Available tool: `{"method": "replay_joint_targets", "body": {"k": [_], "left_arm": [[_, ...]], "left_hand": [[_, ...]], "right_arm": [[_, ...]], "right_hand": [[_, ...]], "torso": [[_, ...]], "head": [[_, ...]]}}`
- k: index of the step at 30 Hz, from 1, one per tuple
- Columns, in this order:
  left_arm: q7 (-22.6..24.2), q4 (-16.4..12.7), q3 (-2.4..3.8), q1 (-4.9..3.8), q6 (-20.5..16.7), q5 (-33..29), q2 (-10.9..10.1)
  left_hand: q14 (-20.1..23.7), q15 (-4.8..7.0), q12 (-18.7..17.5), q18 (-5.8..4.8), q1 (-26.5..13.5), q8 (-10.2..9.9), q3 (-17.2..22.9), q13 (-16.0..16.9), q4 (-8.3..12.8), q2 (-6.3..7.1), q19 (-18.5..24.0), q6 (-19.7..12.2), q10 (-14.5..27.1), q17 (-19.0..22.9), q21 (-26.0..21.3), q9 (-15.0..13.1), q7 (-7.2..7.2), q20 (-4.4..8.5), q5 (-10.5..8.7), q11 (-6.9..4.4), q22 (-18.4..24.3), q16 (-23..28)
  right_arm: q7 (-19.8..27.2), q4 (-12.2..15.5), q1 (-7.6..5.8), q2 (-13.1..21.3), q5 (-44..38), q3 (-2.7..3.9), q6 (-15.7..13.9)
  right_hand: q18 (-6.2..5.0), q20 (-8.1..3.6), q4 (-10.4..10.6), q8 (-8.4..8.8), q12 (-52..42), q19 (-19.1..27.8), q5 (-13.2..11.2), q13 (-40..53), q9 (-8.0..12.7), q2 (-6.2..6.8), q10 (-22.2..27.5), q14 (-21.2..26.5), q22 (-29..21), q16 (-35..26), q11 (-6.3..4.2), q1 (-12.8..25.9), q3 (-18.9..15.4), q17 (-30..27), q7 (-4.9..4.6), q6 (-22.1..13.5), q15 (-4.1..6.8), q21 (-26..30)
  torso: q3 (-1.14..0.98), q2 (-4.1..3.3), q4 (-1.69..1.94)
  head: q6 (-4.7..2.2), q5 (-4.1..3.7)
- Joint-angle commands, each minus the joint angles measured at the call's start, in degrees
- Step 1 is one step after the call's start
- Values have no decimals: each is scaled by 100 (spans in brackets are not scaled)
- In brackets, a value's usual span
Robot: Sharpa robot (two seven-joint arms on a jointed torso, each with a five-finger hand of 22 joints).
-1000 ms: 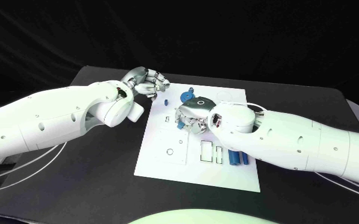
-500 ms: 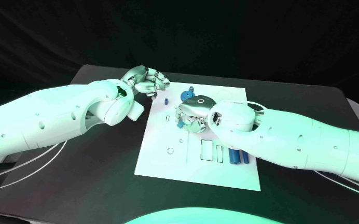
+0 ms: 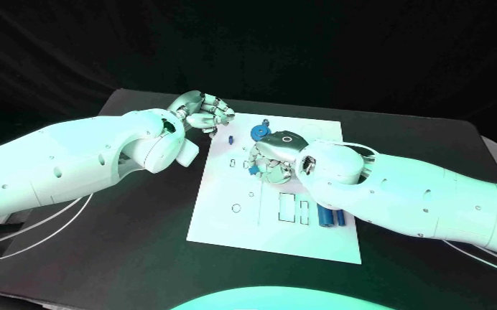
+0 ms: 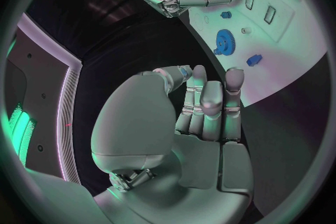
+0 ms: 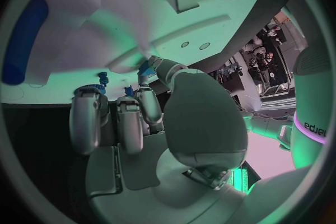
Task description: Assemble the parts on the task board
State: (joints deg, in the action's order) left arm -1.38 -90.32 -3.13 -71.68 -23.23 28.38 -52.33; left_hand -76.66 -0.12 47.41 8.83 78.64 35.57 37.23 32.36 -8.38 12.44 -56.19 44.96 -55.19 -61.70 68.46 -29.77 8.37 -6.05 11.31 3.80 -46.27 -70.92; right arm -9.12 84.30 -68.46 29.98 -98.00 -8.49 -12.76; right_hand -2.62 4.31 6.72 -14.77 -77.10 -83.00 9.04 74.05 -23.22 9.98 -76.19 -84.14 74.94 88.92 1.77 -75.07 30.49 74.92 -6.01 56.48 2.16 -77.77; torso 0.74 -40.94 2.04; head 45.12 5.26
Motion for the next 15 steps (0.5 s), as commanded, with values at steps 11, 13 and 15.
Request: {"method": "replay_joint_targets", "body": {"k": [11, 13, 15], "left_arm": [[-29, -46, 6, -3, 131, -31, -26], [-35, -53, 5, -2, 155, -31, -30], [-44, -64, 5, -2, 195, -31, -37]], "left_hand": [[29, -4, -42, 34, 39, -26, 17, -15, 33, -26, 33, 20, 23, 9, -27, 7, 5, -8, 2, 4, 10, 34], [28, -4, -44, 33, 36, -27, 16, -18, 34, -24, 31, 19, 23, 8, -27, 8, 6, -9, 0, 5, 9, 34], [29, -6, -46, 33, 28, -29, 12, -24, 33, -19, 31, 17, 22, 13, -30, 9, 8, -9, -3, 7, 12, 37]], "right_arm": [[-131, 161, 5, 145, 317, 6, -435], [-162, 175, 5, 165, 322, 7, -465], [-193, 195, 5, 189, 326, 9, -510]], "right_hand": [[-23, -7, 85, 10, -28, -45, 103, -3, -18, 33, -51, -528, 830, 15, -4, 167, -49, 1248, -9, 30, -16, -39], [-19, -7, 91, 2, -29, -54, 125, -3, -24, 38, -53, -528, 839, 15, -4, 179, -55, 1248, -8, 44, -16, -52], [-15, -8, 94, -1, -29, -64, 138, -3, -27, 40, -55, -526, 849, 12, -4, 184, -58, 1240, -9, 49, -16, -69]], "torso": [[1, 3, -6], [3, 5, -4], [3, 6, -4]], "head": [[18, 14], [17, 12], [19, 10]]}}
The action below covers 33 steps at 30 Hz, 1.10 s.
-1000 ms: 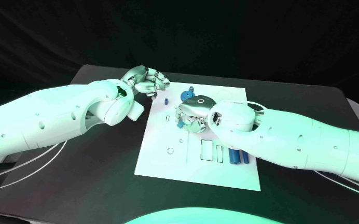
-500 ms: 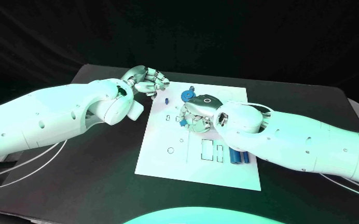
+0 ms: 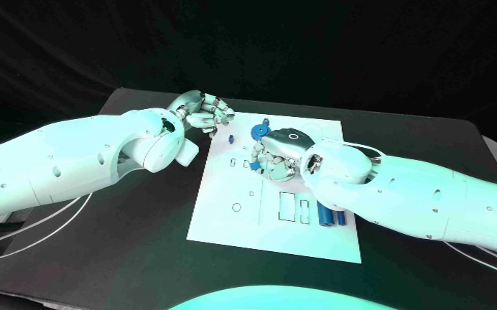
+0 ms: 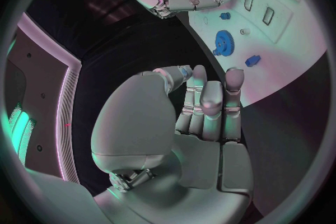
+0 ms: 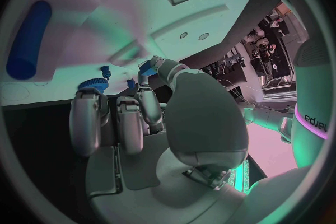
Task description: Assemble the parts on the task board
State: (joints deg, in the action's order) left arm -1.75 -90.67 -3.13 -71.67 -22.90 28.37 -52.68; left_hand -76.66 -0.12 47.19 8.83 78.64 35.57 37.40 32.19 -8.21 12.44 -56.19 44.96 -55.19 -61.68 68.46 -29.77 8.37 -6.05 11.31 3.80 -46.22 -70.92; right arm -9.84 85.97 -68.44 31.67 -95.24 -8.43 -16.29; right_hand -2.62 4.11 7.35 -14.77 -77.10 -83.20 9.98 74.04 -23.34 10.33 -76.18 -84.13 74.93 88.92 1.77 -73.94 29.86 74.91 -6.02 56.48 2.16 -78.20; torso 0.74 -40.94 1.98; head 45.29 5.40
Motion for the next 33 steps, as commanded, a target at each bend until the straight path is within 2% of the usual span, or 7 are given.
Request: {"method": "replay_joint_targets", "body": {"k": [1, 7, 12, 15, 21, 23, 33], "left_arm": [[-10, -33, 5, -2, 178, -30, -4], [-90, -101, 3, 5, 386, 16, -40], [-260, -209, 1, 63, 588, 292, -82], [-418, -283, 1, 103, 744, 567, -100], [-708, -373, 0, 153, 990, 1085, -89], [-802, -391, 0, 169, 1038, 1230, -72], [-1151, -388, 0, 216, 1014, 1606, 76]], "left_hand": [[27, -8, -25, 33, 14, -31, -12, -15, 12, -13, 29, 14, 18, 9, -33, 11, 11, -10, -7, 10, 8, 37], [9, -18, -20, 28, -102, -39, -99, -63, -27, 50, 6, 9, -21, 2, -56, 21, 14, -21, -20, 16, 11, 35], [-41, -6, 12, 16, -223, -3, -254, -106, -59, 170, -67, 83, -95, -54, -57, 18, -17, -26, -28, -7, -35, -9], [-94, 10, 33, 1, -302, 20, -362, -130, -92, 242, -146, 124, -140, -129, -33, 16, -39, -20, -28, -23, -103, -66], [-401, 66, 175, -112, -510, 112, -699, -132, -236, 354, -650, 239, -311, -614, 277, -8, -122, 17, -33, -95, -662, -462], [-531, 103, 270, -165, -550, 173, -865, -114, -311, 356, -877, 280, -363, -856, 439, -27, -159, 46, -27, -126, -937, -657], [-770, 204, 654, -272, -506, 432, -1206, 27, -525, 290, -1303, 409, -497, -1341, 783, -125, -289, 122, 4, -247, -1510, -1039]], "right_arm": [[-130, 35, 3, 27, 52, 3, -171], [-205, 114, 3, 94, 72, 9, -370], [-301, 216, 3, 191, 123, 21, -614], [-366, 284, 2, 261, 167, 35, -744], [-433, 386, -3, 353, 228, 59, -875], [-444, 415, -5, 371, 243, 65, -905], [-460, 524, -7, 424, 284, 81, -976]], "right_hand": [[-15, 12, 31, -1, -29, -44, 44, -2, -15, 5, -56, -527, 850, 12, -4, 72, 5, 1241, -8, 49, -16, -26], [-1, 12, 46, -5, -34, -79, 119, 4, -23, 22, -72, -527, 885, 13, 2, 99, -5, 1244, -20, 58, -18, -82], [8, 14, 58, -5, -50, -103, 187, 24, -28, 40, -100, -531, 909, 18, 8, 118, -11, 1258, -28, 64, -22, -118], [14, 15, 66, -5, -62, -117, 215, 38, -30, 42, -117, -532, 923, 20, 11, 127, -12, 1264, -32, 67, -24, -142], [19, 16, 77, -4, -65, -131, 240, 40, -32, 42, -125, -534, 936, 23, 15, 139, -13, 1271, -38, 69, -27, -164], [19, 16, 77, -4, -65, -131, 240, 40, -32, 42, -125, -534, 936, 23, 15, 139, -13, 1271, -38, 69, -27, -164], [25, 18, 88, -5, -75, -147, 266, 52, -34, 41, -141, -535, 952, 25, 18, 151, -13, 1276, -40, 74, -29, -190]], "torso": [[5, 5, 2], [3, 10, 6], [6, 12, 15], [8, 17, 7], [3, 17, -5], [5, 15, -6], [1, 6, -4]], "head": [[4, -5], [-4, -8], [-24, -23], [-39, -20], [-82, -19], [-97, -23], [-151, -24]]}}
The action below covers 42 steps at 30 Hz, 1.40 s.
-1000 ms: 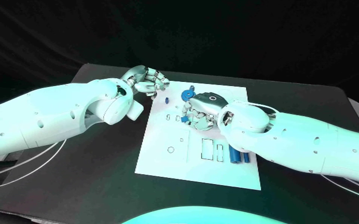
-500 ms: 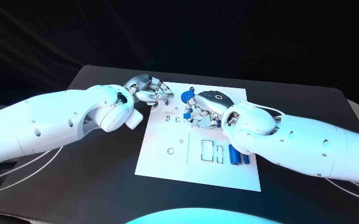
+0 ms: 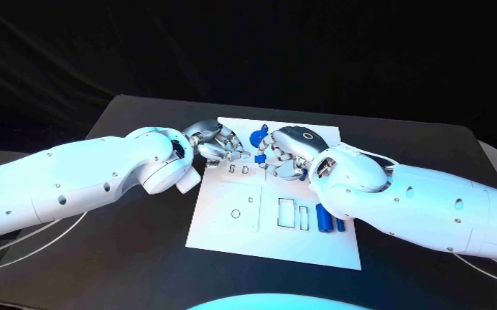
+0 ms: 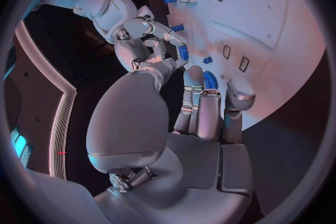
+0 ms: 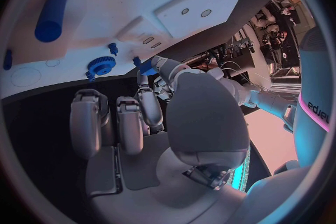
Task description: Assemble the parts on the task board
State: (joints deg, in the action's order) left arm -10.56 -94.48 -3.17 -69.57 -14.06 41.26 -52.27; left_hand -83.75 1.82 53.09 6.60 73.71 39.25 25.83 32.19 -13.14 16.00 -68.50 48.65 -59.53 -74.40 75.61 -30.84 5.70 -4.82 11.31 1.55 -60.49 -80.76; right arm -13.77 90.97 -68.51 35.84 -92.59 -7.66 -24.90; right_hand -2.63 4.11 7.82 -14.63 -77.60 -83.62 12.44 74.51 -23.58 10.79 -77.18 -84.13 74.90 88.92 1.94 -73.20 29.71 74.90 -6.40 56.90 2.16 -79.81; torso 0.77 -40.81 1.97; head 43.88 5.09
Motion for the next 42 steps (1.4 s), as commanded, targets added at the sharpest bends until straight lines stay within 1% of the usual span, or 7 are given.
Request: {"method": "replay_joint_targets", "body": {"k": [1, 7, 11, 16, 22, 33, 42], "left_arm": [[-293, -6, 4, 7, 123, 326, 46], [-428, -1, 4, 10, 89, 380, 115], [-499, 0, 4, 10, 91, 407, 150], [-553, 2, 5, 10, 84, 424, 178], [-589, 8, 6, 10, 65, 430, 206], [-653, 21, 7, 8, 78, 431, 233], [-702, 37, 8, 7, 100, 432, 245]], "left_hand": [[-90, 25, 114, -63, -1, 101, -78, 49, -65, -80, -123, 57, -79, -133, 110, -33, -46, 9, 9, -33, -154, -100], [-173, 72, 259, -102, -3, 214, -176, 110, -199, -113, -269, 106, -128, -309, 232, -84, -104, 38, 22, -78, -364, -224], [-252, 112, 563, -132, -6, 329, -260, 482, -301, -136, -379, 166, -353, -491, 322, -145, -157, 60, 27, -132, -521, -341], [-286, 137, 698, -145, -72, 400, -332, 632, -356, -186, -426, 181, -437, -568, 367, -185, -186, 78, 34, -157, -594, -393], [-314, 159, 802, -160, -421, 486, -490, 733, -369, -352, -472, 175, -492, -632, 418, -232, -214, 99, 40, -181, -678, -436], [-334, 169, 861, -173, -470, 513, -515, 810, -363, -391, -520, 188, -544, -682, 452, -245, -230, 103, 44, -195, -746, -465], [-352, 195, 901, -181, -354, 541, -489, 858, -336, -393, -548, 186, -578, -722, 476, -260, -262, 110, 55, -225, -788, -489]], "right_arm": [[-67, 27, -1, 9, 19, 5, -117], [-69, 51, -1, 15, 24, 6, -136], [-69, 62, -1, 12, 23, 7, -149], [-67, 69, -1, 4, 22, 8, -138], [-63, 66, -1, -10, 21, 8, -116], [-55, 92, -1, -17, 0, 8, -174], [-34, 137, -1, -7, -18, 8, -294]], "right_hand": [[26, 18, 41, -19, -24, -105, 20, 5, -10, -4, -41, -536, 955, 25, 1, 76, 2, 1277, -1, 32, -29, -29], [26, 18, 41, -19, -24, -105, 20, 5, -10, -4, -41, -536, 955, 25, 1, 76, 2, 1277, -1, 32, -29, -29], [26, 18, 41, -19, -24, -105, 20, 5, -10, -4, -41, -536, 955, 25, 1, 76, 2, 1277, -1, 32, -29, -29], [28, 19, 45, -22, -27, -109, 34, 8, -13, -4, -48, -535, 959, 24, 0, 80, 2, 1276, 0, 40, -30, -36], [28, 19, 45, -22, -27, -109, 34, 8, -13, -4, -48, -535, 959, 24, 0, 80, 2, 1276, 0, 40, -30, -36], [29, 20, 46, -25, -38, -113, 46, 22, -15, -4, -63, -536, 963, 26, -1, 80, 3, 1279, 2, 46, -30, -41], [30, 20, 44, -30, -50, -117, 63, 37, -19, -8, -80, -537, 967, 27, -5, 74, 8, 1283, 8, 59, -29, -47]], "torso": [[-1, -9, -4], [0, -18, 0], [1, -17, 2], [4, -13, 1], [6, -11, 6], [3, -14, 3], [0, -13, 4]], "head": [[-12, 6], [-13, 0], [-6, -5], [5, -13], [8, -21], [11, -22], [22, -21]]}}
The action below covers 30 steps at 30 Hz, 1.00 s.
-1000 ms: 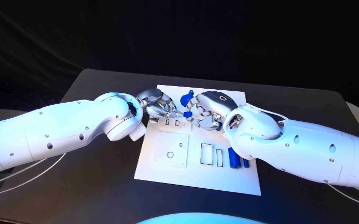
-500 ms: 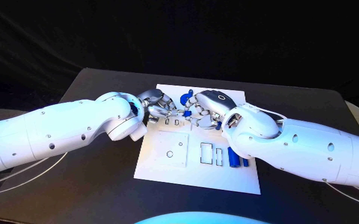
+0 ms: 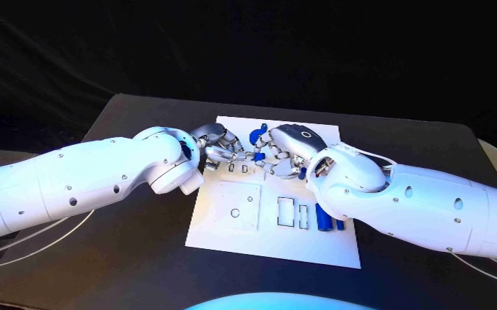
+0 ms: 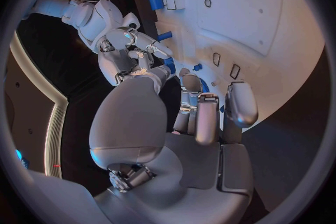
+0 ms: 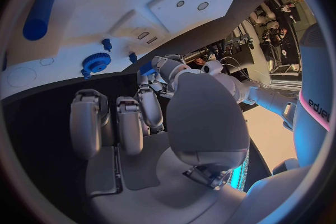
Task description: Assemble the parts on the task board
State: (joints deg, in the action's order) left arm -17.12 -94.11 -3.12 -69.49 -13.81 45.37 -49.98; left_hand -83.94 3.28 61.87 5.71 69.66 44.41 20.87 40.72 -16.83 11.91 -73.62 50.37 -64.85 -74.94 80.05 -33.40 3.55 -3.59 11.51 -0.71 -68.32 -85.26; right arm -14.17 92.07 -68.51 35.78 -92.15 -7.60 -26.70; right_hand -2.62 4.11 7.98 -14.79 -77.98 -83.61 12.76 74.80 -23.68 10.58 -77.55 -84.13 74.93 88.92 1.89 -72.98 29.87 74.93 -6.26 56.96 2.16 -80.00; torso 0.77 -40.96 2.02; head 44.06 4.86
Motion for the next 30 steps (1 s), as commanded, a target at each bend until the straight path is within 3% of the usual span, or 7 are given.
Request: {"method": "replay_joint_targets", "body": {"k": [1, 6, 12, 30], "left_arm": [[-49, 2, 3, 0, 73, 21, 18], [-65, 12, 4, -1, 73, 21, 19], [-86, 19, 4, -1, 98, 34, 13], [-96, 18, 5, -2, 92, 50, 11]], "left_hand": [[-333, 49, 23, -92, 52, 25, 7, 6, 34, 16, -35, 14, -47, -669, 32, -4, -46, -13, 35, 1, -5, -39], [-348, 78, 63, -91, 230, 54, 105, 54, 41, -22, -31, 16, -80, -704, 37, -15, -74, -4, 41, -27, -8, -61], [-350, 92, 60, -92, 484, 61, 278, 49, 66, 32, -30, 2, -67, -710, 45, -12, -91, 4, 36, -43, -22, -65], [-352, 94, 64, -93, 530, 73, 314, 54, 65, 72, -31, 14, -68, -715, 48, -13, -90, 6, 28, -43, -28, -68]], "right_arm": [[10, 33, 0, 1, -62, 2, -126], [18, 66, 0, 16, -72, 2, -202], [35, 90, 0, 30, -83, 3, -334], [113, 153, 1, 21, -80, 3, -361]], "right_hand": [[32, 19, 27, -17, -26, -124, 38, 25, -11, 12, -59, -538, 971, 29, -2, 49, -5, 1285, -4, 59, -27, -38], [35, 19, 25, -20, -30, -131, 43, 29, -13, 11, -65, -540, 978, 31, -4, 46, -4, 1291, -2, 65, -26, -51], [40, 17, 13, -26, -39, -145, 71, 41, -19, 8, -82, -541, 993, 33, -10, 26, 7, 1295, 5, 79, -21, -74], [53, 12, -1, -34, -79, -177, 141, 93, -29, 9, -134, -544, 1026, 38, -16, 7, 21, 1311, 9, 97, -15, -129]], "torso": [[1, 1, -1], [-1, 0, -3], [4, 4, -2], [7, 3, 0]], "head": [[6, 3], [12, 8], [8, 3], [9, 13]]}}
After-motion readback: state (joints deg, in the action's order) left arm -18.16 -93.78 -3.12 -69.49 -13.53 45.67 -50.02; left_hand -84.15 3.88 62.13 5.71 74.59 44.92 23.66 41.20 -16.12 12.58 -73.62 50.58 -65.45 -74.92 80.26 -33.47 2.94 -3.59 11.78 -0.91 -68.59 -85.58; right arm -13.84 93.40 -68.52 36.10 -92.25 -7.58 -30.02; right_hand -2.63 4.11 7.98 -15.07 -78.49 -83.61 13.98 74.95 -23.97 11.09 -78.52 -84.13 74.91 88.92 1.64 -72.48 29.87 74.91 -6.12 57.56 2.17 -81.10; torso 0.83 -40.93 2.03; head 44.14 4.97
